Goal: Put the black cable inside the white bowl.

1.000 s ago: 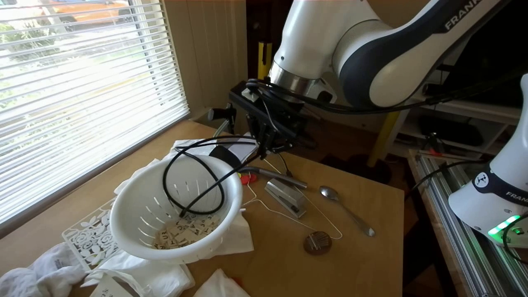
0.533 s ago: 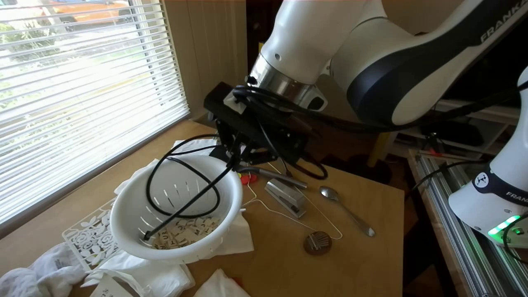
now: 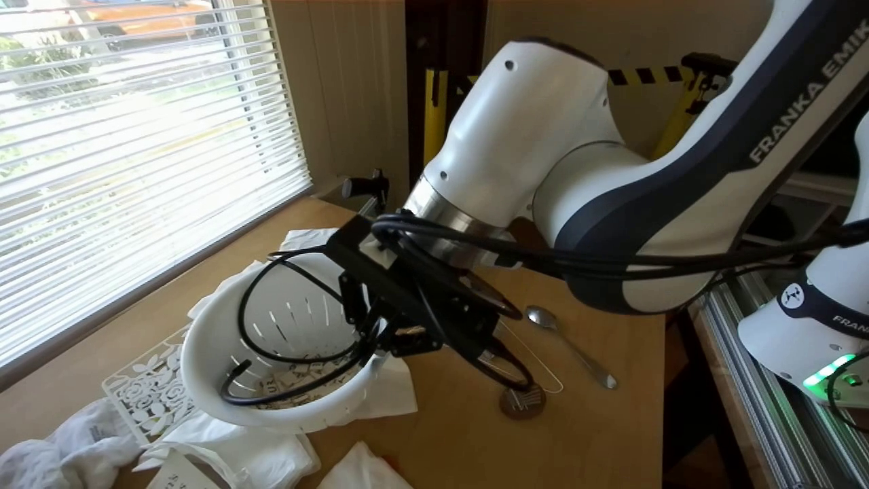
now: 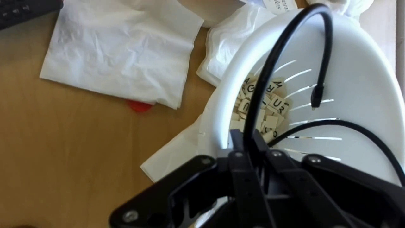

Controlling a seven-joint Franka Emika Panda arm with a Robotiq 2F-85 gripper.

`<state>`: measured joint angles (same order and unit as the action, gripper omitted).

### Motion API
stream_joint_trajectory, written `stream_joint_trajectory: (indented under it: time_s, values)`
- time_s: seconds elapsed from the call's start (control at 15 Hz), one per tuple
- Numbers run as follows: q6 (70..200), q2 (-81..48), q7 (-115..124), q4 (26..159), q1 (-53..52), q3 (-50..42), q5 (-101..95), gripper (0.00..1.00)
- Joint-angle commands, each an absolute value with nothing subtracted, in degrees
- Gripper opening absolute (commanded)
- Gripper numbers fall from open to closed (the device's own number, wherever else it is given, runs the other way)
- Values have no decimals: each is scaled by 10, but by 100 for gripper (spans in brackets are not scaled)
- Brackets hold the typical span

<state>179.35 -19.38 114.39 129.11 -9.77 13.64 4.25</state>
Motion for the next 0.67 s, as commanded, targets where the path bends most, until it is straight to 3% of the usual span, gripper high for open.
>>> stream_joint_trajectory:
  time_s: [0.0,0.33,0.4,0.47,0.6]
  values:
    - [1859,-270,1125,1258,9,249,91,2]
    - [1890,-316,1151,1247,94,304,80,2]
    - [1887,-313,1159,1245,99,303,83,33]
    - [1884,-311,1167,1243,110,311,86,34]
    - [1870,-303,1192,1237,144,344,93,47]
